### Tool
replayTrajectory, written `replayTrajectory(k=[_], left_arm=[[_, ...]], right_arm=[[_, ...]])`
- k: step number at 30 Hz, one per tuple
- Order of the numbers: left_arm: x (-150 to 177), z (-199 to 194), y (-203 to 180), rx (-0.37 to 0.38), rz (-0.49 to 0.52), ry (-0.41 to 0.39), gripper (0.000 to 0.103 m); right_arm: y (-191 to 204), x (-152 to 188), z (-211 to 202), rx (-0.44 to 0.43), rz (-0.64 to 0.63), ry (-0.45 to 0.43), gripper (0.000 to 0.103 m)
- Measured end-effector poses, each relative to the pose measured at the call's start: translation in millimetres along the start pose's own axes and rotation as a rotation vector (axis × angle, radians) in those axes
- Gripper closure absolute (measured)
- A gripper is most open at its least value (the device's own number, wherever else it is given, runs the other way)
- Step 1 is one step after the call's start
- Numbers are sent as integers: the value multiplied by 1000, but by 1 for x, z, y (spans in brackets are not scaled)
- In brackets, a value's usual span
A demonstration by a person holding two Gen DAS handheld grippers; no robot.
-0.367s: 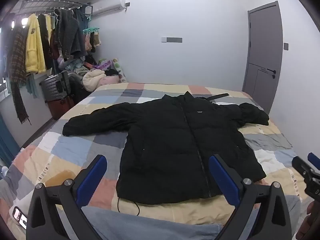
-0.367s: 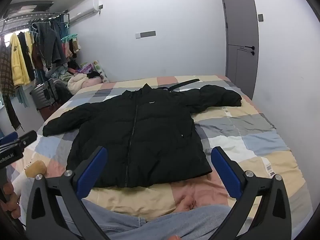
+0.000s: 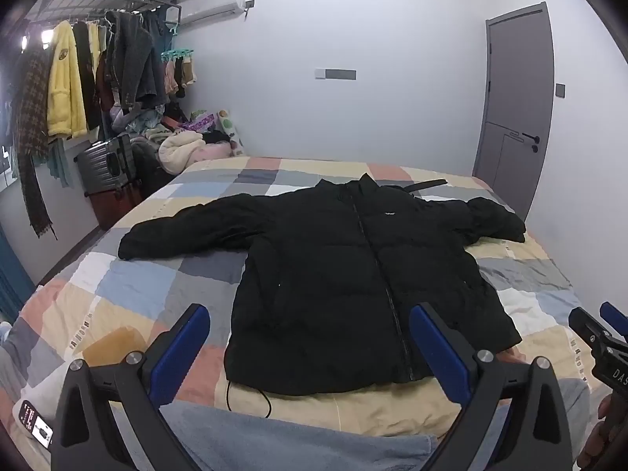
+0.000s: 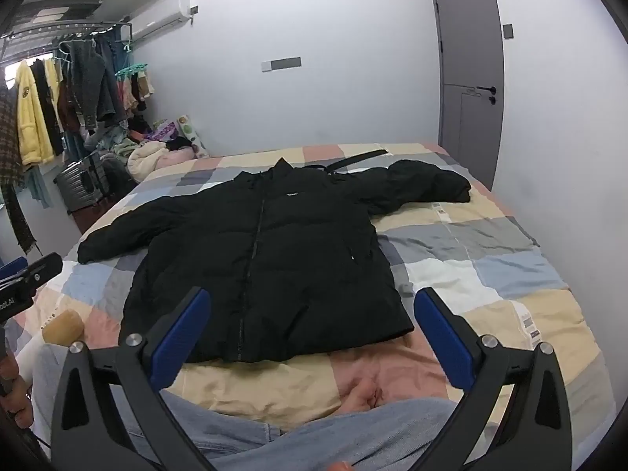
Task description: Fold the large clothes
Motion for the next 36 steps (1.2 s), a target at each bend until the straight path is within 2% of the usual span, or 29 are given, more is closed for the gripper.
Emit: replayTrajectory(k=[9, 12, 15, 21, 27, 31, 36], left_arm=[[2, 6, 6, 28, -25, 22, 0], [2, 7, 7, 14, -29, 19, 0], [0, 9, 6, 7, -26, 19, 0], [-6, 17, 4, 15, -13, 15, 0], [-15, 28, -1, 34, 1, 5, 0], [-22, 39, -6, 45, 0, 9, 0], [-33, 58, -13, 60, 7, 18, 0]], right_arm=[[-1, 0, 2, 3, -30, -5, 0], [2, -3, 5, 4, -50, 12, 0], [2, -7, 5, 15, -66, -7, 0], [5, -13, 10, -35, -40, -28, 0], [2, -25, 26, -54, -22, -30, 0], [-6, -30, 41, -36, -16, 0, 0], [-20, -49, 57, -14, 8, -35, 0]])
Point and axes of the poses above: each gripper's, at about its wrist camera, not at the fingertips, and z roughly the way its jaws point, y to its left, x to its underside, the point moved 5 cm from there along z, roughly the way its jaws point, and after that the axes turned 2 degrees about -z, right-handed, at the moved point
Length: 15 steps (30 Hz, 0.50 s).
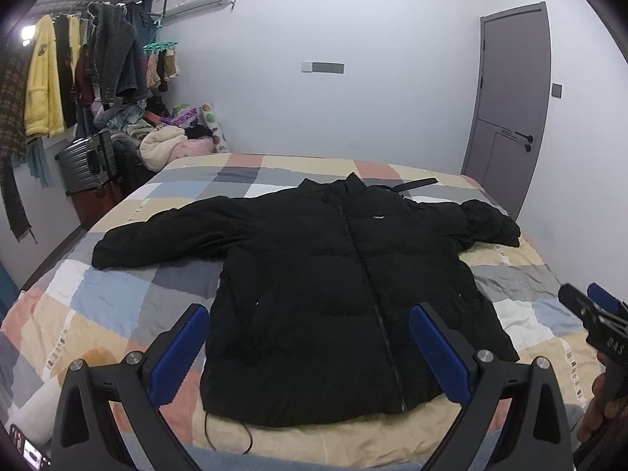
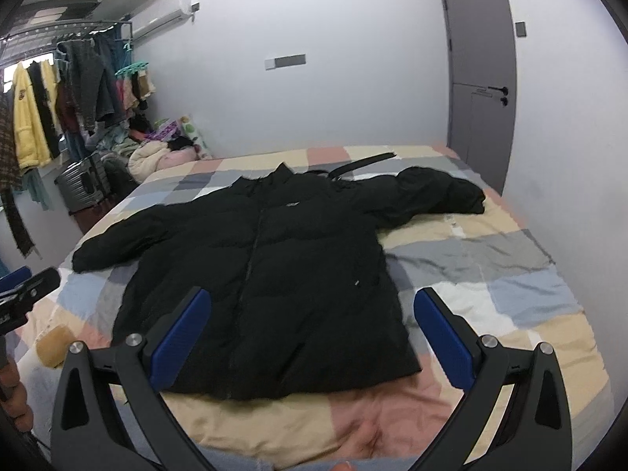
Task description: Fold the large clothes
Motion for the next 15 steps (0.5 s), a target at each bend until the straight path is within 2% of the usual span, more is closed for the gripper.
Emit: replayTrajectory(k=[5, 15], left_arm=[[-15, 24, -5, 3, 8, -9, 0], [-27, 99, 6, -6, -16, 1, 0]], right_arm=[[-22, -24, 25, -12, 50, -42, 0], [-81, -73, 97, 73, 3, -99, 0]])
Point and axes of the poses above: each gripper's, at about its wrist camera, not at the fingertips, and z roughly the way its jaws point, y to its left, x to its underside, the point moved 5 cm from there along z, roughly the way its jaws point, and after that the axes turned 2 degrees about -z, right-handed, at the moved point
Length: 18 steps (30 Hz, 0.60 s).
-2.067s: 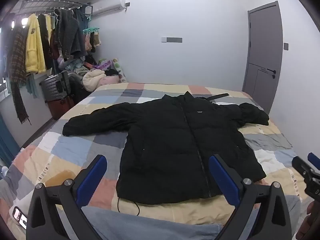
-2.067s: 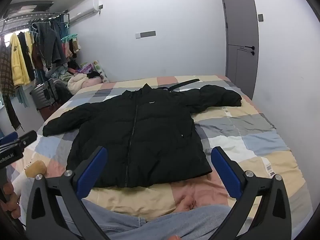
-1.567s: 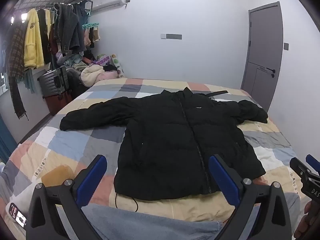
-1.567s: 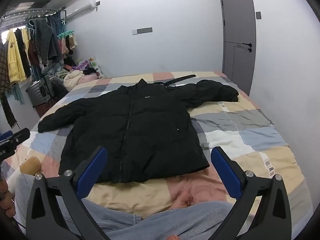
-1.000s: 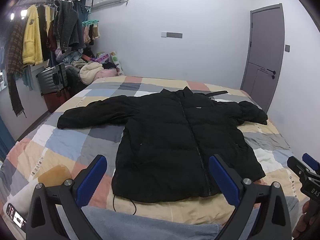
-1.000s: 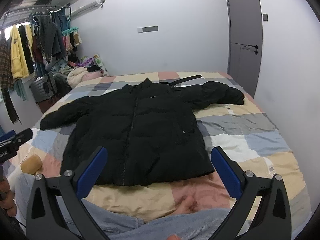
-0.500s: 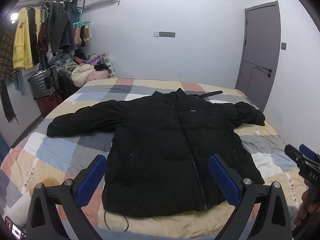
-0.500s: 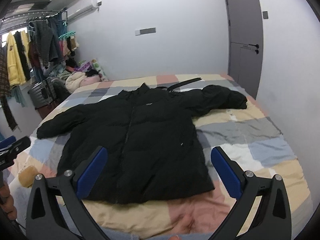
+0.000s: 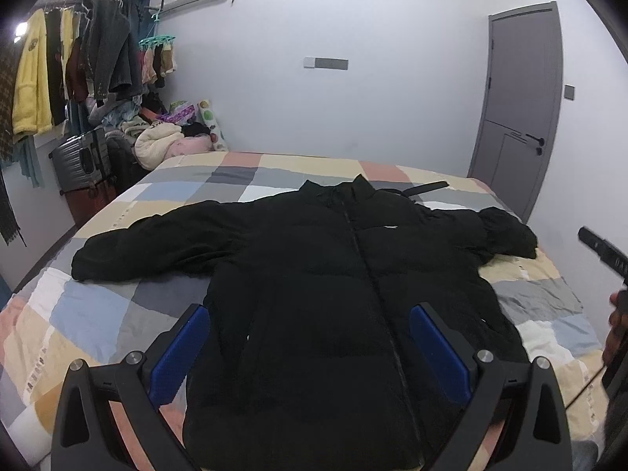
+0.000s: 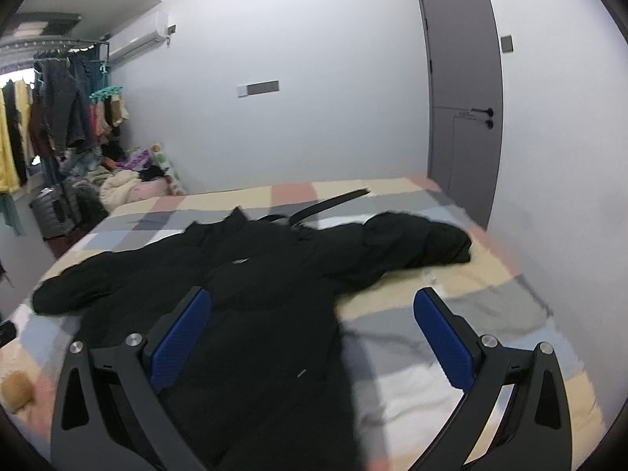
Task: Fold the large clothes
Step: 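Reach the right tool to a jacket sleeve cuff and close on it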
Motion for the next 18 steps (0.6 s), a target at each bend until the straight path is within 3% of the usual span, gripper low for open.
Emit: replayTrajectory(k=[7, 12, 17, 18], left_arm=[[-3, 55, 19, -11, -59, -22, 0], [4, 99, 33, -26, -111, 18, 0], [15, 135, 39, -49, -130, 70, 0], [17, 143, 40, -49, -135, 84, 0]], right_arm=[[-97, -16, 102, 58, 243, 76, 5], [-165, -2, 180, 126, 415, 132, 12], [-215, 17, 241, 148, 609, 128, 14], [-226, 23, 253, 171, 647, 133, 19]])
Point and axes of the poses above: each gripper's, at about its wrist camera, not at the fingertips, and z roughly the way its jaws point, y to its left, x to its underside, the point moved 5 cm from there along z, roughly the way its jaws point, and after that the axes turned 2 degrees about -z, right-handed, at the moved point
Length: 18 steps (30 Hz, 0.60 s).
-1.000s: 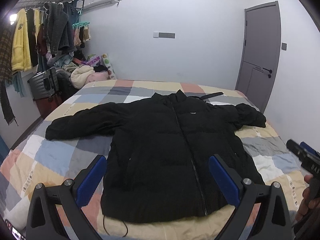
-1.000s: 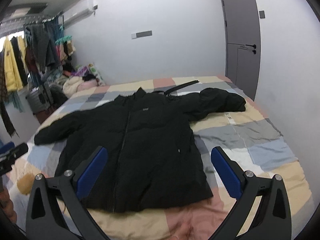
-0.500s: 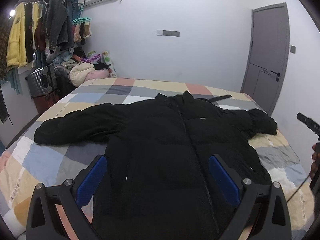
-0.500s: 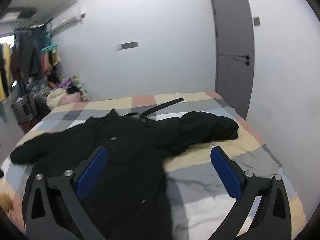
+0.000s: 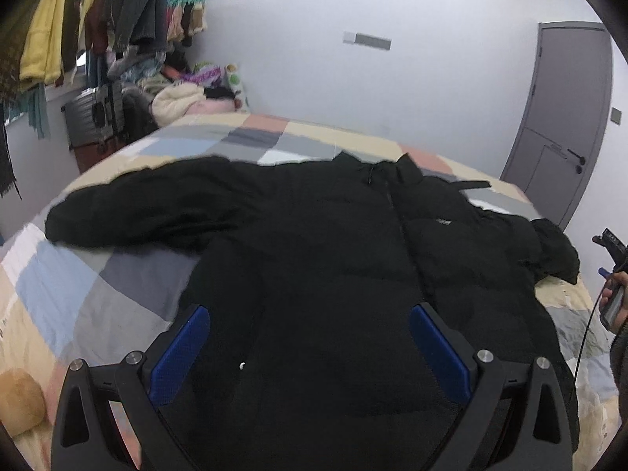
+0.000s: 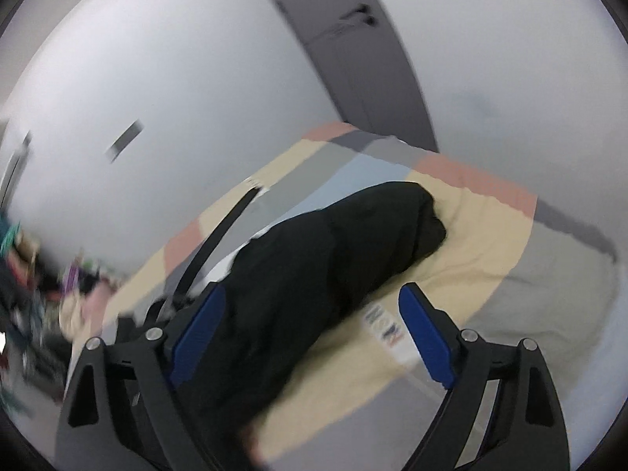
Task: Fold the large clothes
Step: 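Reach the right tool to a jacket sleeve cuff and close on it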
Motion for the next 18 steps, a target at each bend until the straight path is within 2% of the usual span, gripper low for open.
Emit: replayTrajectory(k=[2, 7, 11, 16, 17, 18], left_arm=[[3, 12, 1, -10, 0, 18, 0], [8, 40, 0, -34, 6, 54, 0], [12, 59, 0, -51, 1, 72, 0], [13, 75, 0, -74, 2, 63, 0], [14, 77, 0, -77, 1, 68, 0], [15, 81, -1, -82, 2, 72, 0]], right_arm=[[-19, -5, 26, 19, 101, 8, 28], [-57, -9, 86, 66, 272, 12, 28], [-69, -12, 126, -11, 395, 2, 28], [-56, -30, 143, -26, 339, -49, 26], [-53, -33, 144, -43, 321, -57, 28], [-49, -35, 143, -67, 301, -61, 37]])
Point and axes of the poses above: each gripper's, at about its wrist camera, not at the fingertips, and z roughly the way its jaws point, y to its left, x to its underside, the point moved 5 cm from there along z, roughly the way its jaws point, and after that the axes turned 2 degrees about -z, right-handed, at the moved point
